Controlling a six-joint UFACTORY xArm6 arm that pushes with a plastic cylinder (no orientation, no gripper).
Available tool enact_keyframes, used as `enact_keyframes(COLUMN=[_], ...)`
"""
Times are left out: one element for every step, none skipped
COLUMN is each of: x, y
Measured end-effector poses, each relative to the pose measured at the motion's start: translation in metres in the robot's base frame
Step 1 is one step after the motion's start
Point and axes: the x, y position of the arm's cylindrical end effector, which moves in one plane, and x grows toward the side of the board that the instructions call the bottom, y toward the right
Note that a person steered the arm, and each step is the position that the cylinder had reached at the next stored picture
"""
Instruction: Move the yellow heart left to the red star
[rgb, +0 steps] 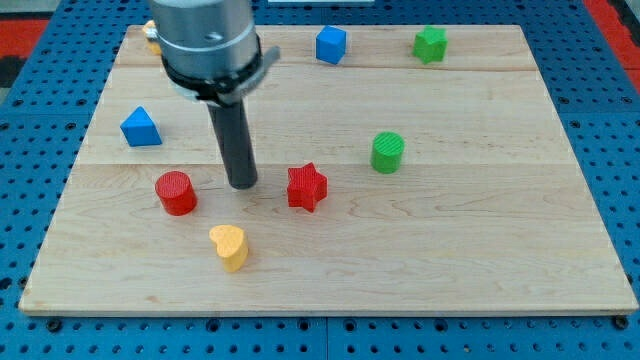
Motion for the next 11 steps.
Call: enact_keyframes(x=[0.025, 0.045, 0.089, 0.109, 0.092, 0.091, 0.085, 0.081, 0.052, 0.012, -0.033], y=[-0.041, -0.075, -0.045, 0.021, 0.021, -0.044, -0.045, -0.001, -0.001, -0.001, 0.003])
